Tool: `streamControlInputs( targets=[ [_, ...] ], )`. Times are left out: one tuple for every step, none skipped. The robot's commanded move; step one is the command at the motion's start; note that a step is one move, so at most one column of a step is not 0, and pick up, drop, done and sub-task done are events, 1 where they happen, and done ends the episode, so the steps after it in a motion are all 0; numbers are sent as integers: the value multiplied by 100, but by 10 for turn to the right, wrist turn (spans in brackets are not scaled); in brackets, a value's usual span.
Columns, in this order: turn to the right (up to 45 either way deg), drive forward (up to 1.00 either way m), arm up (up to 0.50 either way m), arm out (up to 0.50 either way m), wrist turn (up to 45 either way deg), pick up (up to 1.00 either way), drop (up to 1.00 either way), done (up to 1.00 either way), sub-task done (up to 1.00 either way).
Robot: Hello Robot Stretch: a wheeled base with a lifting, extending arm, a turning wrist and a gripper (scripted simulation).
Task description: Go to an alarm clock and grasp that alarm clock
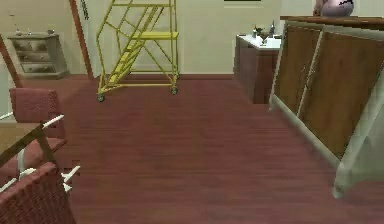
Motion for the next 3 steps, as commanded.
streamControlInputs(
  targets=[
    [-150,0,0,0,0,0,0,0,0],
    [0,95,0,0,0,0,0,0,0],
    [-180,0,0,0,0,0,0,0,0]
  ],
)
